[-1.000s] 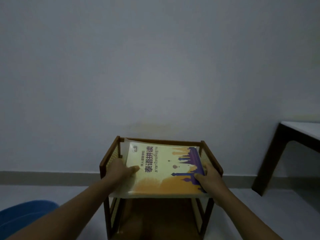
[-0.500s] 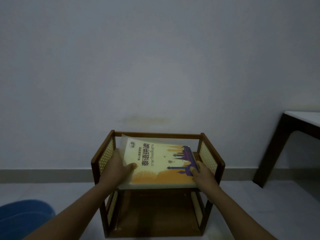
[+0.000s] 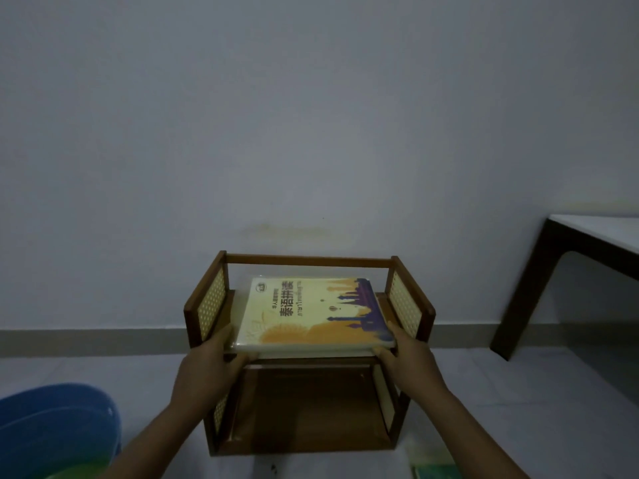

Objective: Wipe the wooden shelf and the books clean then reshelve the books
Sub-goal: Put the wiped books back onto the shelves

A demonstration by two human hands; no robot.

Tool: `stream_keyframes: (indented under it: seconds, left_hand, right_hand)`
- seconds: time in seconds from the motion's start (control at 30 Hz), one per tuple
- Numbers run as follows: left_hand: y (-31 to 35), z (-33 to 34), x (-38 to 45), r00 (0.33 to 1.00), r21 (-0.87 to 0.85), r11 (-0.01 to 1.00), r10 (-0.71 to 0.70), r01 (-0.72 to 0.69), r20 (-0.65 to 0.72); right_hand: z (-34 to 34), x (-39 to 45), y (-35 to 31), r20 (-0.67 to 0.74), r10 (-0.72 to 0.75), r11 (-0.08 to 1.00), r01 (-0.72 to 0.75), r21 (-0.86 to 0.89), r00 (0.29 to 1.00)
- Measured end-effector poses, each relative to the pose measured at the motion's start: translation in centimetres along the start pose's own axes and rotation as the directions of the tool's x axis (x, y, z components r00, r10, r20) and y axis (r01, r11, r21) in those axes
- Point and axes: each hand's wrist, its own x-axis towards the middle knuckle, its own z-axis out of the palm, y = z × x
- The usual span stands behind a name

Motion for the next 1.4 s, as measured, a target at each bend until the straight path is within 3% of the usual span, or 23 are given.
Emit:
stream_keyframes:
  seconds: [0.1, 0.2, 0.3, 0.4, 0.53, 0.67, 0.87, 0.97, 1.03, 1.13, 1.2, 1.23, 1.3, 1.33, 1.4]
  left_hand:
    - [-0.3, -0.2, 0.6, 0.992, 0.057, 0.996, 0.058, -0.065, 0.115]
    - [-0.3, -0.2, 0.8, 0.998, 0.1, 0.993, 0.053, -0.056, 0.032]
    - [0.2, 0.1, 0.9, 0.996, 0.112, 0.991, 0.076, -0.071, -0.04]
    - [0.1, 0.1, 1.3, 0.996, 0.141, 0.986, 0.089, -0.089, 0.002]
    - [-0.1, 0.2, 1.7, 0.995, 0.166, 0.984, 0.053, -0.066, 0.08]
    - [-0.1, 0.9, 1.4, 1.0, 0.176, 0.984, 0.014, -0.013, -0.007]
    - [-0.4, 1.4, 1.5, 0.999, 0.179, 0.983, -0.028, 0.032, -0.024]
    - [0.1, 1.1, 1.1, 1.0, 0.097, 0.995, -0.022, 0.022, -0.004]
    - [0.5, 1.0, 0.5, 0.999, -0.062, 0.998, -0.023, 0.022, -0.031]
    - [1.5, 1.0, -2.5, 0.97, -0.199, 0.978, 0.017, -0.067, -0.242]
    - [2.4, 1.7, -5.7, 0.948, -0.259, 0.947, 0.107, -0.188, -0.299]
    - [2.2, 2.2, -7.2, 0.954, -0.258, 0.941, 0.15, -0.218, -0.261]
    - [0.7, 4.2, -9.5, 0.982, -0.207, 0.963, 0.156, -0.175, -0.104]
    - [-0.4, 5.0, -10.4, 0.992, -0.171, 0.977, 0.125, -0.128, -0.029]
    - [-2.3, 7.3, -12.0, 0.989, -0.142, 0.984, 0.12, -0.107, 0.086]
  right_hand:
    - [0.2, 0.4, 0.4, 0.046, 0.014, 1.0, -0.013, -0.026, 0.999]
    - [0.4, 0.2, 0.6, 0.062, -0.001, 1.0, 0.0, 0.008, 0.998]
    - [1.0, 0.0, 0.4, -0.061, 0.015, 0.999, -0.017, -0.035, 0.998]
    - [1.1, 0.2, 0.0, -0.05, 0.022, 0.997, -0.025, -0.076, 0.999]
    - [0.5, 0.4, -0.2, 0.11, 0.017, 0.993, -0.029, 0.113, 0.994]
    - [0.4, 0.1, -1.0, 0.017, 0.048, 0.984, -0.05, 0.173, 0.999]
    - [0.5, 0.0, -1.5, 0.013, 0.072, 0.984, -0.073, 0.163, 0.997]
    - [0.2, -1.0, -2.4, 0.004, 0.047, 0.984, -0.047, 0.172, 0.999]
    - [0.1, -2.6, -1.7, -0.044, 0.04, 0.983, -0.031, 0.181, 0.998]
    - [-0.4, -6.5, 2.3, -0.161, 0.091, 0.989, -0.07, 0.132, 0.983]
    - [-1.4, -9.8, 6.3, -0.159, 0.25, 0.968, -0.241, 0.075, 0.955]
    - [-1.7, -11.3, 9.9, -0.128, 0.366, 0.93, -0.361, 0.065, 0.922]
    - [-2.4, -14.3, 16.2, 0.05, 0.626, 0.777, -0.628, 0.043, 0.778]
    - [-2.3, -15.4, 19.1, 0.091, 0.708, 0.706, -0.707, -0.048, 0.701]
    - [-1.4, -17.0, 25.3, 0.029, 0.816, 0.562, -0.78, -0.274, 0.577]
